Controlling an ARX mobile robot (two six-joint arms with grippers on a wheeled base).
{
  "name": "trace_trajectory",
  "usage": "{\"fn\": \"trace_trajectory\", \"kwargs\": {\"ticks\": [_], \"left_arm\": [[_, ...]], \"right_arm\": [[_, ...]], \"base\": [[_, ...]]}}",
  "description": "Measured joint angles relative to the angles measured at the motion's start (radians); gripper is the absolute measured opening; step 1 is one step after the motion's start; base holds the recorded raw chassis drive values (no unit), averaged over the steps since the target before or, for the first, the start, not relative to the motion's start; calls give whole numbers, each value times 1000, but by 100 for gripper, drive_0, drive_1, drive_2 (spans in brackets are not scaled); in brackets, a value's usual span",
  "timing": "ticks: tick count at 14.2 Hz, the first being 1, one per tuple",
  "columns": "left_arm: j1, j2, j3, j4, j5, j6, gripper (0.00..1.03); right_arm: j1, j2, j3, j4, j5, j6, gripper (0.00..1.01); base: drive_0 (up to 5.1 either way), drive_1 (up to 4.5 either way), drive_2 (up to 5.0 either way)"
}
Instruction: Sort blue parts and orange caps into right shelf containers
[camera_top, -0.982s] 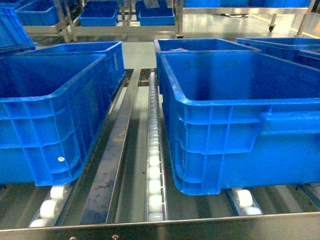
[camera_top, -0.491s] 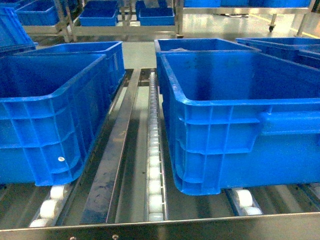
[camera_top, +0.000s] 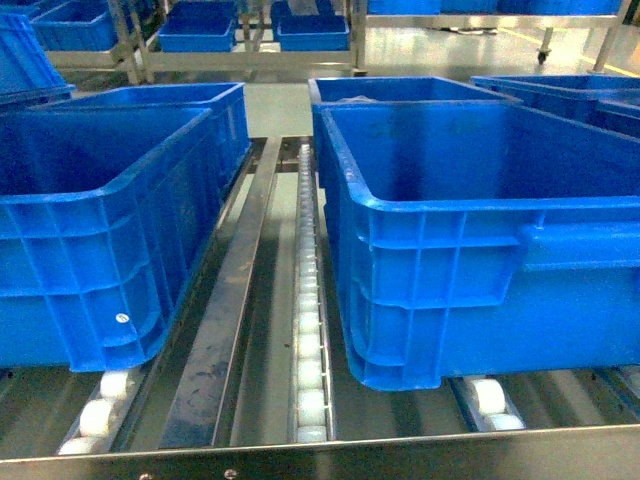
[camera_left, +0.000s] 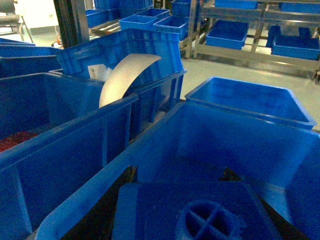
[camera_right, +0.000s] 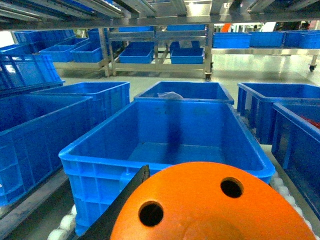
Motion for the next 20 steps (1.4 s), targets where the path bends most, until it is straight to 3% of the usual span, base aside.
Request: {"fn": "trace_trajectory", "kwargs": {"ticks": [15,20], "left_arm": [[-6,360,272,39,29,7,43],[11,436,318,-4,18,-32,43]], "right_arm": [[0,0,0,0,0,0,42],[0,0,0,0,0,0,42]], "base": [[0,0,0],[0,0,0]]}}
